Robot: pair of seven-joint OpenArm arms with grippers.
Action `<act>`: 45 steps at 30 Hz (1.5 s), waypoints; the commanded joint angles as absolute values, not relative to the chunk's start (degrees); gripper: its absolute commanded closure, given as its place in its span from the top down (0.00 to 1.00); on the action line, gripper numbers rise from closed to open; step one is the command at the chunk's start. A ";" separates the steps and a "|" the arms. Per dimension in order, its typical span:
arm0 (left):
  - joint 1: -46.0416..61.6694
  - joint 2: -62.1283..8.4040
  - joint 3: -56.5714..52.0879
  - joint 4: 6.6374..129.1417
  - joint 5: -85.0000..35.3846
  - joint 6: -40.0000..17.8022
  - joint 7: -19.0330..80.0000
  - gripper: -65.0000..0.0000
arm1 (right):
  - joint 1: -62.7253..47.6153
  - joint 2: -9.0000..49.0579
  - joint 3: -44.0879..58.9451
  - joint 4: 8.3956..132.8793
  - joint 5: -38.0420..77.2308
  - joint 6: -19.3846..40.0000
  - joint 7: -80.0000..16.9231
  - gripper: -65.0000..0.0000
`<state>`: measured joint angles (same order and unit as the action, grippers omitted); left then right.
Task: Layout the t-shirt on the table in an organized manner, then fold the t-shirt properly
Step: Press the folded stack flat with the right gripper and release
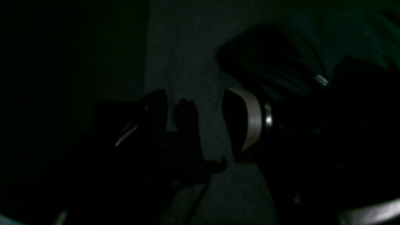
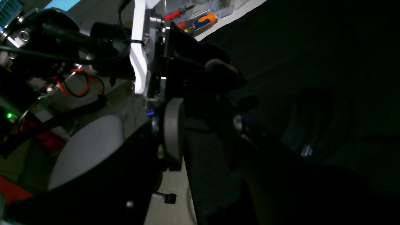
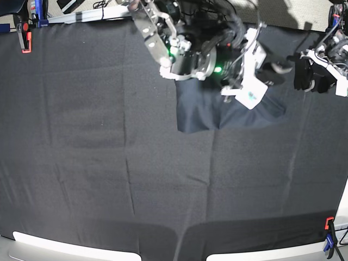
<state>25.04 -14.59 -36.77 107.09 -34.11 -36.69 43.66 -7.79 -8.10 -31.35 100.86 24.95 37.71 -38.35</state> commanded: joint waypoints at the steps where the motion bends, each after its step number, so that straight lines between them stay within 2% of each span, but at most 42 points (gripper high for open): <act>1: 24.93 -15.27 -37.10 107.98 -35.00 -37.12 42.35 0.46 | -7.29 -9.00 -31.46 101.84 26.20 38.54 -35.53 0.30; 6: 24.93 -15.27 -37.10 107.98 -35.00 -37.15 42.35 0.46 | -7.18 -9.00 -31.46 103.04 25.26 39.27 -35.62 0.30; 9: 24.93 -15.27 -37.10 107.96 -35.00 -37.15 42.35 0.46 | -6.00 -9.00 -31.46 106.45 20.36 38.81 -36.64 0.30; 11: 24.93 -15.27 -37.10 107.98 -35.00 -37.15 42.35 0.46 | -4.62 -9.00 -31.46 109.34 14.57 35.88 -38.61 0.30; 16: 24.93 -15.27 -37.10 107.98 -35.03 -37.15 42.35 0.46 | -0.38 -9.00 -31.42 112.05 -4.10 21.82 -50.06 0.30; 18: 24.93 -15.27 -37.10 107.96 -35.03 -37.15 42.35 0.46 | -0.03 -9.00 -30.89 112.01 -5.80 19.70 -53.54 0.29; 26: 24.91 -15.27 -37.08 107.98 -35.00 -37.15 42.33 0.46 | -3.75 -9.00 -30.72 111.83 2.46 19.73 -63.88 0.29; 30: 24.91 -15.27 -37.10 107.98 -35.03 -37.15 42.30 0.46 | -7.22 -9.00 -30.81 111.50 7.25 19.68 -64.49 0.29; 33: 24.91 -15.27 -37.08 107.96 -35.03 -37.15 42.33 0.46 | -8.23 -9.00 -31.73 110.06 15.62 19.99 -64.47 0.29; 39: 24.91 -15.27 -37.10 107.98 -35.03 -37.15 42.33 0.46 | -8.19 -9.00 -33.71 108.62 30.89 30.15 -60.14 0.29; 43: 24.91 -15.27 -37.10 107.98 -35.20 -37.15 42.30 0.46 | -6.07 -9.00 -33.71 108.62 31.14 32.16 -57.14 0.29; 45: 24.93 -15.29 -37.08 107.98 -37.19 -37.17 42.33 0.44 | -3.92 -9.00 -33.71 108.62 27.49 32.16 -57.23 0.29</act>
<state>25.06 -14.61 -36.77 107.09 -36.16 -36.69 43.64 -4.54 -8.27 -33.67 107.63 26.17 31.75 -58.89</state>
